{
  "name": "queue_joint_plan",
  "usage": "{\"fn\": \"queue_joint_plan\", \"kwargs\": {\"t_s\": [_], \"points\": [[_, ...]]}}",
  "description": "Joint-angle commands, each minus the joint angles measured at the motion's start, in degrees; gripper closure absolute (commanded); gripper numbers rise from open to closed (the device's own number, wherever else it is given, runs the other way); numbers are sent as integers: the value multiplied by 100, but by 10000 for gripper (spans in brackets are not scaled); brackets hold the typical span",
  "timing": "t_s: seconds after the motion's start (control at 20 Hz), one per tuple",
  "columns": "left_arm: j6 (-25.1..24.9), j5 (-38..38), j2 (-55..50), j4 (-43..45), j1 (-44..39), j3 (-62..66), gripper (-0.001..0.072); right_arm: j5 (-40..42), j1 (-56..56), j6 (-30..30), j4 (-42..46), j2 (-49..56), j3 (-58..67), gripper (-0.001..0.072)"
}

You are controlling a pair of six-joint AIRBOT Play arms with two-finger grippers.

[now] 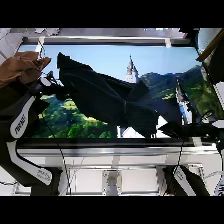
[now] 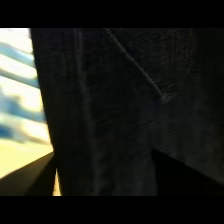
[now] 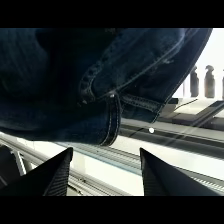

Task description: Fold the clothes and pants, and hang the long-sleeved shirts on hangers.

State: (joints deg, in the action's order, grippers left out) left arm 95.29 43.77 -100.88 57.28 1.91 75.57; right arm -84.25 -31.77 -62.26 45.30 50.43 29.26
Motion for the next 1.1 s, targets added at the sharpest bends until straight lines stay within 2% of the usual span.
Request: {"fn": "queue_joint_plan", "kwargs": {"t_s": [0.0, 0.05, 0.1, 0.25, 0.4, 0.6, 0.75, 0.8, 0.85, 0.9, 1.05], "points": [[-131, -332, -162, -297, -168, 0, 396, -17, 2, 4, -31, -4, -28, 237], [-170, -378, -125, -293, -195, 0, 639, -7, 2, 7, -24, -4, -28, 237], [-326, -389, -66, -341, -201, 0, 686, 26, 2, 11, 13, -4, -31, 237], [-507, -278, 345, -341, -197, 0, 687, 181, 2, 138, 203, -4, -74, 236], [-876, -157, 946, -334, -197, 0, 688, 396, 2, 619, -393, -2, -431, 222], [-879, 105, 1596, -332, -216, 0, 687, 809, 533, 1241, -1137, 4, -859, 196], [-876, 144, 1862, -334, -216, 0, 687, 2234, 1473, 1241, -1244, 4, -863, 198], [-876, 221, 1912, -332, -216, 0, 687, 2778, 1775, 1244, -1311, 9, -863, 248], [-876, 328, 1947, -332, -216, 0, 687, 3180, 2009, 1244, -1375, 9, -859, 431], [-876, 446, 1976, -332, -216, 0, 687, 3449, 2155, 1239, -1403, 9, -837, 684], [-879, 538, 2229, -212, -162, 0, 688, 3528, 2111, 1241, -1300, 2, -404, 687]]}}
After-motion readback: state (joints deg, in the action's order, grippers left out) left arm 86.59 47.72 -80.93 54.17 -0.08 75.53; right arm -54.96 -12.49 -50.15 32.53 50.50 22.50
